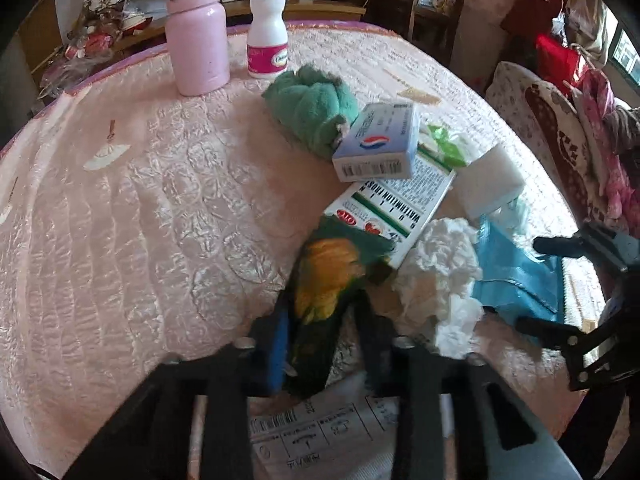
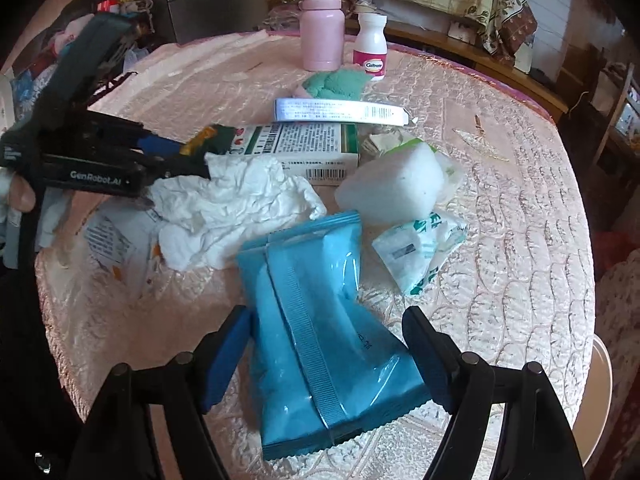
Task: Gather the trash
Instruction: 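Grasp the green snack wrapper with the left tool while the right tool grasps the blue tissue pack, then carry both items over the white bucket and open both tools to drop them, then move both tools back over the bed toward the remaining trash, then grasp the white printed wrapper with the left tool while the right tool grasps white tissues, then carry both items over the white bucket and open both tools to drop them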
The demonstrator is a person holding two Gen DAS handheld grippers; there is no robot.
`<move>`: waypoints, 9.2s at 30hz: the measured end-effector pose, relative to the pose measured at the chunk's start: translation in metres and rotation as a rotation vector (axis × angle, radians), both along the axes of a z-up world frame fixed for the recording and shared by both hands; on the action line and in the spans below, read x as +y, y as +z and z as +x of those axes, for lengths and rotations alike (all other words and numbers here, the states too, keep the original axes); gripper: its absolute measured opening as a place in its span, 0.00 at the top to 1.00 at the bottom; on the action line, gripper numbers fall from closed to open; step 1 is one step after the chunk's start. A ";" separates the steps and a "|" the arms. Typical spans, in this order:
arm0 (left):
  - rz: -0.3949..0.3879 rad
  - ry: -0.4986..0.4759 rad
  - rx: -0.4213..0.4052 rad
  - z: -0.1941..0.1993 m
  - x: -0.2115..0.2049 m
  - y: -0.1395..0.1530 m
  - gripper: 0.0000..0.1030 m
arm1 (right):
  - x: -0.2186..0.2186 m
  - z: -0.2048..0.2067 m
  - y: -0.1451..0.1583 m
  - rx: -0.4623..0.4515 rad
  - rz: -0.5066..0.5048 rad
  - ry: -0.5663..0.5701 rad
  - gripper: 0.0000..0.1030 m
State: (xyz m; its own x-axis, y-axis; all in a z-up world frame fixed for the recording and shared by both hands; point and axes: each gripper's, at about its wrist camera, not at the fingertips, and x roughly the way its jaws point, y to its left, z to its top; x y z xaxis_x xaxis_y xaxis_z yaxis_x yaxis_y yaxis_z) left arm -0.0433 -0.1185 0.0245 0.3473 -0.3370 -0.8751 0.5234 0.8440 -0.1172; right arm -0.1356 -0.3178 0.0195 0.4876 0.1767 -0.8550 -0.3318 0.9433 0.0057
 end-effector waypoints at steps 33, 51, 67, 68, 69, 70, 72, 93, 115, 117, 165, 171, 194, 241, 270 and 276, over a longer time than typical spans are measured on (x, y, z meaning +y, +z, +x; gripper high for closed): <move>-0.087 -0.035 -0.205 -0.064 -0.066 0.108 0.79 | -0.048 -0.068 0.084 -0.236 0.113 -0.160 0.64; -0.120 -0.165 -0.162 -0.092 -0.156 0.096 0.79 | -0.114 -0.086 0.082 -0.254 0.067 -0.322 0.64; -0.153 -0.317 -0.113 -0.114 -0.266 0.085 0.79 | -0.218 -0.119 0.069 -0.243 0.044 -0.546 0.64; -0.153 -0.325 -0.109 -0.116 -0.272 0.084 0.79 | -0.226 -0.122 0.068 -0.241 0.038 -0.565 0.64; -0.153 -0.334 -0.105 -0.117 -0.280 0.082 0.79 | -0.232 -0.124 0.067 -0.239 0.033 -0.579 0.64; -0.155 -0.343 -0.099 -0.119 -0.287 0.080 0.79 | -0.237 -0.125 0.066 -0.237 0.032 -0.588 0.64; -0.160 -0.358 -0.088 -0.122 -0.298 0.077 0.79 | -0.250 -0.130 0.063 -0.227 0.034 -0.619 0.64; -0.215 -0.427 0.020 -0.117 -0.375 0.042 0.79 | -0.320 -0.135 0.018 -0.146 0.060 -0.786 0.64; -0.255 -0.372 0.010 -0.107 -0.367 0.042 0.35 | -0.330 -0.129 0.006 -0.146 0.044 -0.833 0.42; -0.253 -0.368 0.002 -0.107 -0.362 0.045 0.35 | -0.329 -0.128 0.006 -0.142 0.050 -0.832 0.42; -0.154 0.095 -0.189 -0.081 -0.043 0.096 0.34 | -0.080 -0.057 0.062 -0.180 0.115 -0.403 0.38; -0.144 0.097 -0.121 -0.080 -0.001 0.086 0.31 | -0.060 -0.052 0.056 -0.156 0.127 -0.359 0.38; 0.122 -0.023 -0.048 -0.084 0.021 0.002 0.55 | 0.011 -0.007 0.032 -0.061 0.192 -0.215 0.35; -0.064 0.051 -0.180 -0.097 -0.007 0.097 0.88 | -0.061 -0.072 0.096 -0.229 0.236 -0.246 0.78; -0.131 -0.286 -0.178 -0.117 -0.244 0.107 0.88 | -0.235 -0.134 0.084 -0.241 0.150 -0.620 0.78; -0.144 -0.335 -0.141 -0.124 -0.282 0.095 0.88 | -0.266 -0.142 0.074 -0.225 0.136 -0.691 0.78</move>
State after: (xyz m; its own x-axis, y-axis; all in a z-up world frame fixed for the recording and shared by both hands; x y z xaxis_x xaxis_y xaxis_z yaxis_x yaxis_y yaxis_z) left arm -0.1670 -0.4007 0.1197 0.3105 -0.5679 -0.7623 0.7863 0.6040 -0.1297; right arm -0.2779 -0.5835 0.0931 0.6870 -0.1367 -0.7136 0.3309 0.9333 0.1397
